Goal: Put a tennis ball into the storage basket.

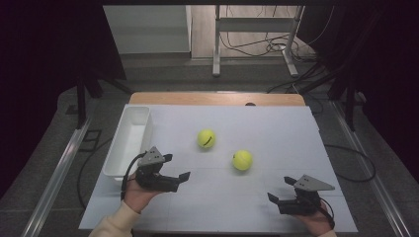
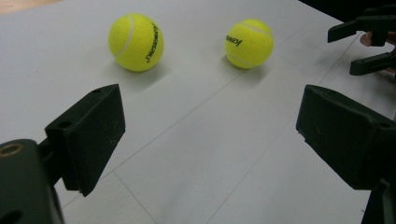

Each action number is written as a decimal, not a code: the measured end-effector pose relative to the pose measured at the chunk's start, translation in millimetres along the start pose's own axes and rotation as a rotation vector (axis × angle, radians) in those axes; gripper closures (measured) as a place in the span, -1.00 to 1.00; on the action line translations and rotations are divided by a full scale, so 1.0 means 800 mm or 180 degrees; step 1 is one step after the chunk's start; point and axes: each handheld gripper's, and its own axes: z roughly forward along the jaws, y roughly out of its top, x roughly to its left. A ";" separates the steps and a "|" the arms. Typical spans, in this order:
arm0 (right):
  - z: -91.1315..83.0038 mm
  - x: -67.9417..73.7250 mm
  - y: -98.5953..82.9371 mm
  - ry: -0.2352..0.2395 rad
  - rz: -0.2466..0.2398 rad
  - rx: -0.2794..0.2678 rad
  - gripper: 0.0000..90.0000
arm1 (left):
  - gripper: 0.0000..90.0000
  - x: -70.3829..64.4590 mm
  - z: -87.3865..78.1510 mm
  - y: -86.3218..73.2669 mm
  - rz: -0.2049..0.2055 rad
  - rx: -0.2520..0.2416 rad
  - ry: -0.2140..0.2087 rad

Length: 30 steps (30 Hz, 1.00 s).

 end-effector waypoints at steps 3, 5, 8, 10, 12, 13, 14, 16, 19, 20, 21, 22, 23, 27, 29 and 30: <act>0.000 0.000 0.000 -0.0004 -0.0001 0.0000 -0.73 | -0.80 0.000 0.001 0.005 0.0013 -0.0006 -0.0006; 0.000 0.000 0.000 -0.0009 -0.0001 0.0003 -0.73 | -0.80 0.000 0.002 0.009 0.0028 -0.0006 -0.0002; 0.000 0.000 0.000 -0.0017 -0.0001 0.0003 -0.73 | -0.80 0.000 0.004 0.012 0.0037 -0.0011 -0.0003; 0.000 -0.001 0.000 -0.0027 0.0005 -0.0005 -0.73 | -0.80 0.000 0.006 0.015 0.0044 -0.0011 -0.0002; -0.001 -0.001 0.000 -0.0035 0.0013 -0.0006 -0.73 | -0.80 0.001 0.009 0.019 0.0047 -0.0001 -0.0004; -0.001 -0.001 0.000 -0.0037 0.0013 -0.0006 -0.73 | -0.80 0.001 0.010 0.020 0.0044 -0.0003 -0.0003; -0.001 -0.001 0.000 -0.0038 0.0013 -0.0005 -0.73 | -0.80 0.002 0.011 0.021 0.0040 0.0001 -0.0018; -0.001 -0.001 0.000 -0.0040 0.0014 -0.0004 -0.73 | -0.80 0.002 0.015 0.024 0.0033 0.0006 -0.0032; -0.001 -0.001 -0.001 -0.0042 0.0010 -0.0003 -0.73 | -0.80 0.003 0.018 0.026 0.0041 0.0013 -0.0020; 0.001 -0.001 -0.001 -0.0039 -0.0001 0.0017 -0.73 | -0.80 0.004 0.020 0.028 0.0031 0.0011 -0.0020; 0.001 -0.001 -0.001 -0.0039 -0.0001 0.0017 -0.73 | -0.80 0.004 0.021 0.029 0.0031 0.0012 -0.0022; 0.002 0.000 -0.001 -0.0036 -0.0004 0.0033 -0.73 | -0.80 0.005 0.023 0.030 0.0034 0.0014 -0.0017; 0.002 0.001 -0.001 -0.0036 -0.0017 0.0044 -0.73 | -0.80 0.005 0.023 0.032 0.0037 0.0015 -0.0020; 0.002 0.000 -0.001 -0.0046 -0.0021 0.0034 -0.73 | -0.80 0.006 0.029 0.039 0.0031 0.0022 -0.0009; 0.002 0.000 -0.001 -0.0049 -0.0017 0.0031 -0.73 | -0.80 0.006 0.031 0.042 0.0026 0.0021 -0.0011; 0.001 -0.001 -0.001 -0.0053 -0.0014 0.0027 -0.73 | -0.80 0.007 0.033 0.045 0.0028 0.0030 -0.0029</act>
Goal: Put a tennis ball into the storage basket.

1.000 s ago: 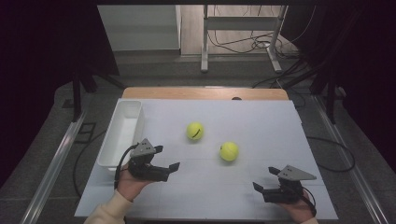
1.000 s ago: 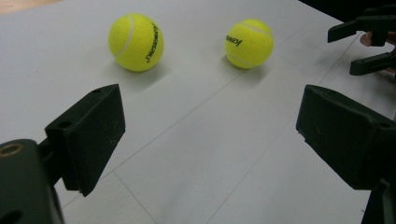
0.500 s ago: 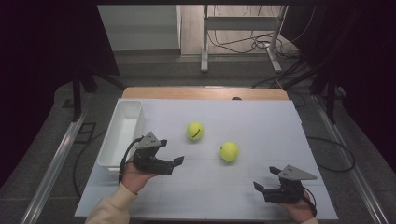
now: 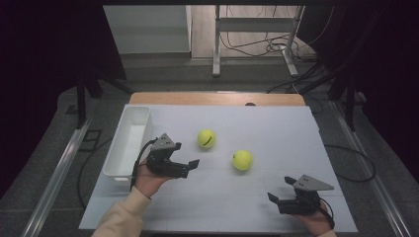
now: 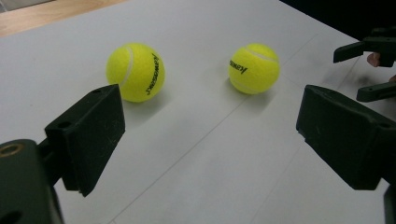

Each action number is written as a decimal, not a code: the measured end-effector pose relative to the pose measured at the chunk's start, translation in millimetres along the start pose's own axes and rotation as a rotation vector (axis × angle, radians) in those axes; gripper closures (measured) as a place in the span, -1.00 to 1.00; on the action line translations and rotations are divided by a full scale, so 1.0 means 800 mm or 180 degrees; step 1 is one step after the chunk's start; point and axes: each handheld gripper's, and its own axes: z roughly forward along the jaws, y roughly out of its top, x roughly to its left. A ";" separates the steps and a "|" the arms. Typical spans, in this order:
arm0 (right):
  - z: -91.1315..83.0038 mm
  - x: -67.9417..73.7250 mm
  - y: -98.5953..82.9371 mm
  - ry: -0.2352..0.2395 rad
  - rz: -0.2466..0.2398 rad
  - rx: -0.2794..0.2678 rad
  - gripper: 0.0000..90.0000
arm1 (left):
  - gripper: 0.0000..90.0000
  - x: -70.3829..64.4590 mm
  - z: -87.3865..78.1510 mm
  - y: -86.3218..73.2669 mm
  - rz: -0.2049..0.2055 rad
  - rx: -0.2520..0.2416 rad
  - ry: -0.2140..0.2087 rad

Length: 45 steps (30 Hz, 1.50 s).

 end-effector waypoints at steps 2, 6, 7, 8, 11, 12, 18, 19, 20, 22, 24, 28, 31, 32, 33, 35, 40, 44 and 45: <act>0.000 0.000 0.000 -0.0006 -0.0008 -0.0001 -0.73 | -0.80 0.000 0.002 0.004 0.0017 -0.0001 -0.0003; -0.001 -0.001 0.000 -0.0001 0.0006 -0.0010 -0.73 | -0.80 0.000 0.006 0.011 0.0042 0.0025 0.0005; -0.001 -0.001 0.000 -0.0003 0.0005 -0.0011 -0.73 | -0.80 0.000 0.007 0.012 0.0043 0.0029 0.0004; -0.001 -0.001 0.000 0.0000 0.0006 -0.0012 -0.73 | -0.80 0.001 0.008 0.014 0.0042 0.0040 -0.0003; -0.001 -0.001 0.000 -0.0004 -0.0004 -0.0011 -0.73 | -0.80 0.002 0.011 0.017 0.0036 0.0052 0.0004; -0.001 -0.001 0.000 -0.0002 0.0002 -0.0006 -0.73 | -0.80 0.003 0.012 0.018 0.0027 0.0052 0.0010; -0.001 -0.001 0.000 -0.0009 0.0004 -0.0004 -0.73 | -0.80 0.007 0.018 0.025 0.0031 0.0081 0.0045; -0.001 -0.001 0.000 -0.0011 0.0000 -0.0004 -0.73 | -0.80 0.008 0.019 0.026 0.0026 0.0083 0.0049; -0.001 -0.001 0.000 -0.0013 -0.0004 -0.0003 -0.73 | -0.80 0.009 0.020 0.027 0.0026 0.0083 0.0048; -0.001 -0.001 0.000 -0.0017 -0.0007 -0.0003 -0.73 | -0.80 0.010 0.021 0.028 0.0017 0.0085 0.0042; -0.001 -0.001 0.000 -0.0018 -0.0006 -0.0003 -0.73 | -0.80 0.011 0.023 0.029 0.0006 0.0092 0.0041; 0.000 -0.001 0.000 -0.0017 -0.0009 0.0000 -0.73 | -0.80 0.015 0.029 0.033 0.0008 0.0120 0.0067; -0.001 -0.001 0.000 -0.0018 -0.0009 -0.0001 -0.73 | -0.80 0.018 0.033 0.035 0.0000 0.0135 0.0083; -0.001 -0.001 0.000 -0.0017 -0.0009 -0.0001 -0.73 | -0.80 0.019 0.034 0.036 -0.0008 0.0139 0.0089; -0.001 -0.001 0.000 -0.0017 -0.0009 -0.0001 -0.73 | -0.80 0.019 0.034 0.036 -0.0008 0.0139 0.0089; -0.001 -0.001 0.000 -0.0019 -0.0010 -0.0001 -0.73 | -0.80 0.020 0.036 0.037 -0.0017 0.0144 0.0096; 0.000 -0.001 0.000 -0.0025 -0.0022 0.0013 -0.73 | -0.80 0.024 0.041 0.040 -0.0026 0.0155 0.0110; -0.001 -0.001 -0.001 -0.0020 -0.0017 0.0007 -0.73 | -0.80 0.027 0.046 0.042 -0.0020 0.0174 0.0126; -0.001 -0.001 -0.001 -0.0021 -0.0016 0.0005 -0.73 | -0.80 0.027 0.047 0.043 -0.0021 0.0185 0.0128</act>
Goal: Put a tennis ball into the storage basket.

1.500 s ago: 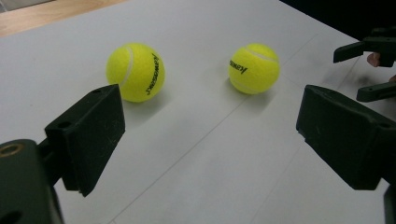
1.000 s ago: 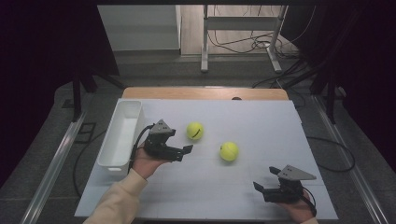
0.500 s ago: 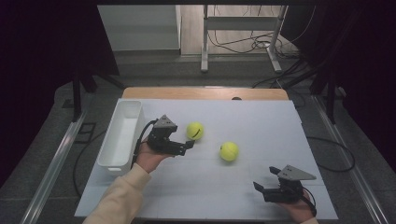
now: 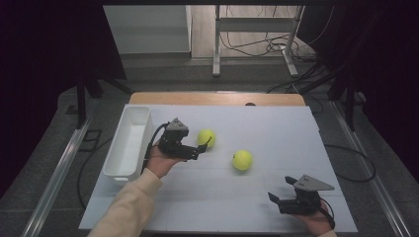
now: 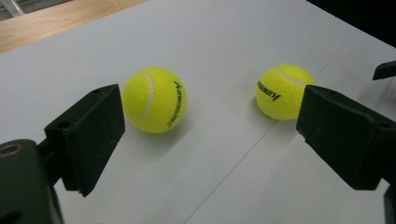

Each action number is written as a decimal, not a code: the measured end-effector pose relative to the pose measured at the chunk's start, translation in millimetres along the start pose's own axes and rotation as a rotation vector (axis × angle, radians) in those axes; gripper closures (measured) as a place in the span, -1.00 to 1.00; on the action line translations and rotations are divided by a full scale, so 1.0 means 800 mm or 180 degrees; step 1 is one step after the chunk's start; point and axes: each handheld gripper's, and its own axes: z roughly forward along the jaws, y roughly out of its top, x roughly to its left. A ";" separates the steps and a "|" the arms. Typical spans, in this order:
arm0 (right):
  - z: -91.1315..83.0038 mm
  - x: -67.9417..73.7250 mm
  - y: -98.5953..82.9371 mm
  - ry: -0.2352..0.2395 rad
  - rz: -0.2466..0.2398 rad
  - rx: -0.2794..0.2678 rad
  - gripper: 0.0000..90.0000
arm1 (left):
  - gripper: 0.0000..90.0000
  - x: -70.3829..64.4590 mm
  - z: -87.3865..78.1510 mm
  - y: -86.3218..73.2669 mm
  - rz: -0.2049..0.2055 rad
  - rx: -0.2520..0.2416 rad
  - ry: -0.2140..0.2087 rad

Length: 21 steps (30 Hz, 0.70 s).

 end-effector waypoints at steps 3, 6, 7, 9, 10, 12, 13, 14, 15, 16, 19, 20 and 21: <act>0.000 0.000 0.000 -0.0005 -0.0009 0.0011 -0.73 | -0.80 0.002 0.004 0.002 -0.0003 0.0014 0.0018; 0.000 0.000 0.000 -0.0004 -0.0008 0.0010 -0.73 | -0.80 0.003 0.008 0.003 0.0005 0.0032 0.0032; 0.000 0.000 0.000 0.0003 -0.0004 0.0003 -0.73 | -0.80 0.003 0.009 0.004 0.0004 0.0038 0.0035; 0.000 0.000 0.000 0.0002 -0.0005 0.0003 -0.73 | -0.80 0.005 0.011 0.005 0.0005 0.0048 0.0041; 0.000 0.000 0.000 -0.0004 -0.0008 0.0011 -0.73 | -0.80 0.006 0.013 0.005 0.0005 0.0050 0.0043; 0.000 0.000 0.000 -0.0005 -0.0008 0.0015 -0.73 | -0.81 0.007 0.014 0.006 0.0007 0.0038 0.0035; 0.000 0.000 0.000 -0.0003 -0.0006 0.0019 -0.73 | -0.81 0.008 0.015 0.007 0.0008 0.0037 0.0040; 0.000 0.000 0.000 -0.0003 -0.0005 0.0019 -0.73 | -0.81 0.008 0.015 0.007 0.0008 0.0037 0.0040; 0.000 0.000 0.000 -0.0003 -0.0005 0.0019 -0.73 | -0.81 0.009 0.017 0.007 0.0009 0.0044 0.0044; 0.000 0.000 0.000 -0.0010 -0.0009 0.0021 -0.73 | -0.81 0.009 0.018 0.008 0.0004 0.0053 0.0045; 0.000 0.000 0.000 -0.0011 -0.0010 0.0022 -0.73 | -0.81 0.010 0.022 0.011 0.0009 0.0073 0.0066; 0.000 0.000 0.000 -0.0010 -0.0011 0.0022 -0.73 | -0.81 0.010 0.023 0.011 0.0003 0.0075 0.0069; 0.000 0.000 0.000 -0.0010 -0.0011 0.0023 -0.73 | -0.81 0.011 0.024 0.012 0.0012 0.0079 0.0072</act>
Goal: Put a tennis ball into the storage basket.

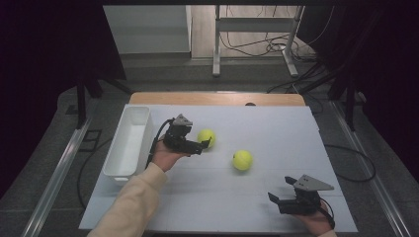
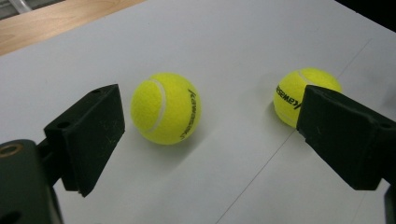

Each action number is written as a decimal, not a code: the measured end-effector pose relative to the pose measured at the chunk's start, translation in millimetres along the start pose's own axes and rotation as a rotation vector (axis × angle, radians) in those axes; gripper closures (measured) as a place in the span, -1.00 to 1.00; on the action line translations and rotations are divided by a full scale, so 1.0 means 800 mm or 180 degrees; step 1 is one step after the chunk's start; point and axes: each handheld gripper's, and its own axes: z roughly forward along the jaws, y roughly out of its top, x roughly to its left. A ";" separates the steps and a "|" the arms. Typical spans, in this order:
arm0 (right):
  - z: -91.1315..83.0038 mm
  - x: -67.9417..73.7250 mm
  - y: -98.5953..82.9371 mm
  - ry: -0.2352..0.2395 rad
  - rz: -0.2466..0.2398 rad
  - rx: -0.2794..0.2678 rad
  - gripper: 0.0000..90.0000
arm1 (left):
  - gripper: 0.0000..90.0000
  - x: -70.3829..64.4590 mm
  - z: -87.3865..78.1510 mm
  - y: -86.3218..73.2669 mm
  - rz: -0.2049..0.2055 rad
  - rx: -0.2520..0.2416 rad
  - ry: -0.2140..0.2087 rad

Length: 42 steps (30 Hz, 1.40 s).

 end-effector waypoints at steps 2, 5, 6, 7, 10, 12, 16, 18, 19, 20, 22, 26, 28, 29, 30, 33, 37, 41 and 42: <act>0.000 0.000 0.000 0.0013 0.0006 -0.0012 -0.73 | -0.81 0.000 0.002 0.001 0.0000 0.0012 0.0004; 0.000 0.000 0.000 0.0011 0.0005 -0.0007 -0.73 | -0.81 0.002 0.005 0.003 0.0005 0.0029 0.0017; 0.000 0.000 0.000 0.0011 0.0003 -0.0006 -0.73 | -0.81 0.003 0.007 0.003 0.0003 0.0034 0.0021; 0.000 0.000 0.000 0.0010 0.0003 -0.0005 -0.73 | -0.81 0.004 0.008 0.004 0.0011 0.0043 0.0025; 0.000 0.000 0.000 0.0011 0.0004 -0.0006 -0.73 | -0.81 0.006 0.013 0.005 0.0001 0.0075 0.0041; 0.000 0.000 0.000 0.0013 0.0004 -0.0007 -0.73 | -0.81 0.007 0.018 0.006 0.0005 0.0097 0.0057; 0.000 0.000 0.000 0.0016 0.0003 -0.0004 -0.73 | -0.81 0.008 0.024 0.008 -0.0013 0.0109 0.0061; 0.000 0.000 0.000 0.0017 0.0001 -0.0005 -0.73 | -0.81 0.009 0.029 0.009 -0.0014 0.0132 0.0066; 0.000 0.000 0.000 0.0015 0.0002 -0.0004 -0.73 | -0.81 0.010 0.031 0.010 -0.0016 0.0139 0.0073; 0.000 0.000 0.000 0.0014 0.0003 -0.0004 -0.73 | -0.81 0.010 0.033 0.010 -0.0027 0.0144 0.0074; 0.000 0.000 0.000 0.0015 0.0003 -0.0004 -0.73 | -0.81 0.011 0.037 0.010 -0.0030 0.0166 0.0082; 0.000 0.000 0.000 0.0016 0.0001 -0.0002 -0.73 | -0.81 0.012 0.044 0.009 -0.0053 0.0197 0.0099; 0.000 0.000 0.000 0.0020 0.0001 -0.0001 -0.73 | -0.81 0.014 0.049 0.009 -0.0060 0.0195 0.0093; 0.000 0.000 0.000 0.0020 0.0000 0.0000 -0.73 | -0.81 0.015 0.051 0.009 -0.0056 0.0208 0.0098; 0.000 0.000 0.000 0.0021 0.0000 0.0001 -0.73 | -0.81 0.015 0.053 0.008 -0.0062 0.0212 0.0101; 0.000 0.000 0.000 0.0023 0.0001 0.0004 -0.73 | -0.81 0.017 0.058 0.008 -0.0083 0.0224 0.0106; 0.000 0.000 0.000 0.0024 0.0000 0.0002 -0.73 | -0.81 0.019 0.065 0.007 -0.0101 0.0251 0.0109; 0.000 0.000 0.000 0.0023 0.0000 0.0002 -0.73 | -0.81 0.021 0.072 0.006 -0.0116 0.0295 0.0130; 0.000 0.000 0.000 0.0024 0.0000 -0.0002 -0.73 | -0.81 0.021 0.074 0.005 -0.0103 0.0308 0.0131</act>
